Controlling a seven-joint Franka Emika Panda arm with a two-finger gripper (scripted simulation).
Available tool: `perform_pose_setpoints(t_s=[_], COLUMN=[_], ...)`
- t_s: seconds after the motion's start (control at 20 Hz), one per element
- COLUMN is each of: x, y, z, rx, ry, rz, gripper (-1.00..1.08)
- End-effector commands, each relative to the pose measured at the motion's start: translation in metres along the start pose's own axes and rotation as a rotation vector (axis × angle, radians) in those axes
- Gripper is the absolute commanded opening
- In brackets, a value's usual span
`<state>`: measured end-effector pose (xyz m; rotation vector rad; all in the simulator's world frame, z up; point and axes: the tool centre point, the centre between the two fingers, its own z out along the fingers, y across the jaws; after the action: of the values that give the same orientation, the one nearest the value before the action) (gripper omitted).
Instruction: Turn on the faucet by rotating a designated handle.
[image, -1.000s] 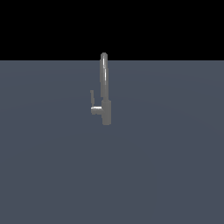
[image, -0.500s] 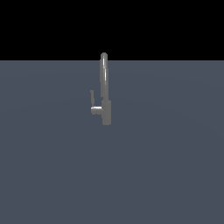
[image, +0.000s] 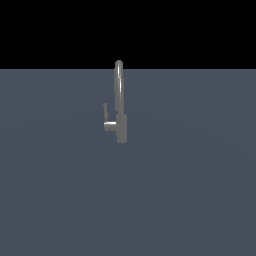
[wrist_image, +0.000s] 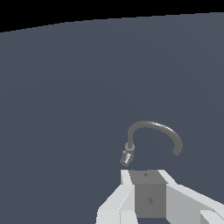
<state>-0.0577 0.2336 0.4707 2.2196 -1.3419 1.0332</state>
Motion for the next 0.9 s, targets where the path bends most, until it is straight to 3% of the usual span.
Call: perform_pose_setpoints(t_s=[0.0, 0.4, 0.85], x=[-0.012, -0.048, -0.076], y=[-0.015, -0.040, -0.028], z=[0.036, 0.173, 0.304], rx=[-0.039, -0.181, -0.318], ry=[0.010, 0.022, 0.007], rz=[0.030, 0.128, 0.222], gripper=[-1.00, -1.00, -1.00])
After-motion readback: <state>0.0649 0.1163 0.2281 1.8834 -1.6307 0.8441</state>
